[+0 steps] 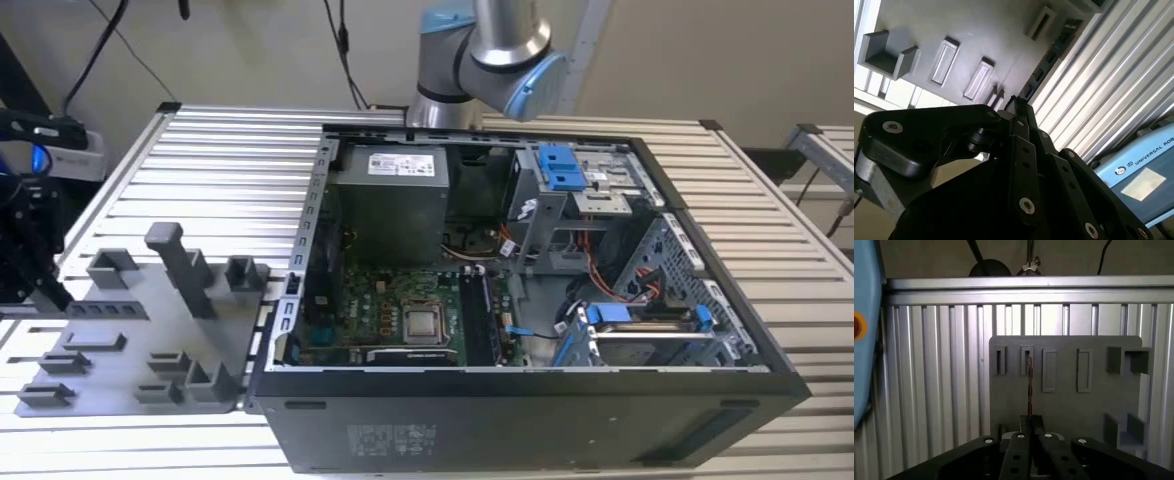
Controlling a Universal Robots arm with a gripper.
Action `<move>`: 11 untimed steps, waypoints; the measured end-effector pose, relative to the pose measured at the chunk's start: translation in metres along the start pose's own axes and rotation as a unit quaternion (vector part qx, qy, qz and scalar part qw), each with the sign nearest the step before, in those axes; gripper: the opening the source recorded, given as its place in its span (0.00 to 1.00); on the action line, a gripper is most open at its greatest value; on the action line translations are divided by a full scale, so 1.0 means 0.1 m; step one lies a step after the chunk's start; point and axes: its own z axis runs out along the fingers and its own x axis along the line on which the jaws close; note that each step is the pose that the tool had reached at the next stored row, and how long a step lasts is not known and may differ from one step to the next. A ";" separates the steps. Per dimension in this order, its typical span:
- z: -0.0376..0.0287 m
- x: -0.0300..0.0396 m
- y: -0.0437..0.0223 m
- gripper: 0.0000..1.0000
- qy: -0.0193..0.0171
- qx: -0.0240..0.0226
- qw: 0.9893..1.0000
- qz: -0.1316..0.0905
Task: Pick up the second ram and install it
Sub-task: 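Pick up the second ram and move it above second insertion slot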
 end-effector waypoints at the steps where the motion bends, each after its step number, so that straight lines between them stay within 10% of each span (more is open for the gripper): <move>1: -0.012 0.001 -0.001 0.13 0.000 0.000 1.000 0.000; 11: -0.141 0.005 -0.003 0.13 -0.003 0.000 1.000 0.000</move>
